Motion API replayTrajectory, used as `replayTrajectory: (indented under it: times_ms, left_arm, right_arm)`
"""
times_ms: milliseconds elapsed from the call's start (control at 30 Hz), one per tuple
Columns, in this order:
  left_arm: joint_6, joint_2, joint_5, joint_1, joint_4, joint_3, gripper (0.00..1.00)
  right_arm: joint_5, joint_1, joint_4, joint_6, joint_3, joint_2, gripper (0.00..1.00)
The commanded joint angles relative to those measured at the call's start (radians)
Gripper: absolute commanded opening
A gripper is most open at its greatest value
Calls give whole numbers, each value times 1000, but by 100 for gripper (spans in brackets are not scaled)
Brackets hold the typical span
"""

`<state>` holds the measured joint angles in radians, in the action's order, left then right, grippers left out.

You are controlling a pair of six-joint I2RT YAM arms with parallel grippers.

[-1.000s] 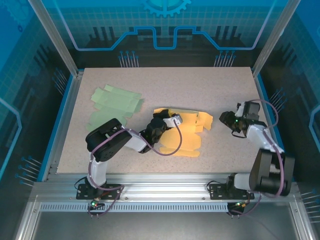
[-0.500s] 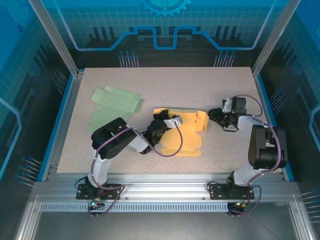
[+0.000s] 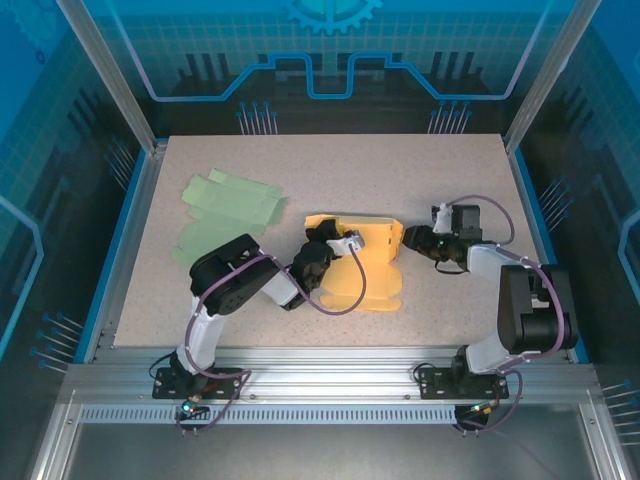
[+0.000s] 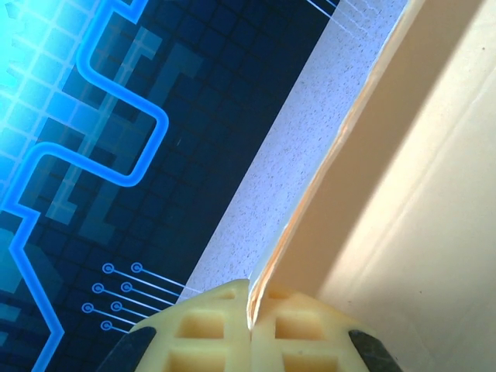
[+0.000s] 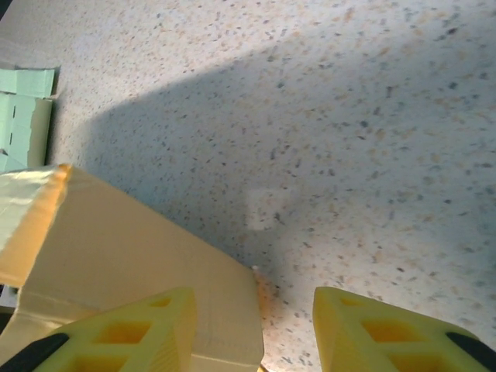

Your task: Fold the paper box

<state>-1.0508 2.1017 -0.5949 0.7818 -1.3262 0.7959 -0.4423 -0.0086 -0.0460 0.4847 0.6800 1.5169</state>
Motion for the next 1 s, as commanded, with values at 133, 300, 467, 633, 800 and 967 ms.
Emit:
replayTrajectory:
  times_ms: [133,300,467,633,800,967]
  left_arm:
    - [5,10,-9,5,-44,7,0]
    - [9,9,-2,5,-36,6,0]
    - [12,9,4,5,-31,6,0]
    - [17,7,10,5,-28,3,0]
    - [10,4,23,5,-27,-4,0]
    - [9,3,23,5,-25,-8,0]
  right_arm:
    - [34,63,-55,-11,-55,-56,46]
    - [52,94,-82,-8,-81,-61,47]
    - [71,129,-92,-18,-78,-47,48]
    - [99,160,-104,-21,-83,-50,52]
    - [112,181,-131,-27,-101,-78,56]
    - [121,196,-119,-47,-107,-115,57]
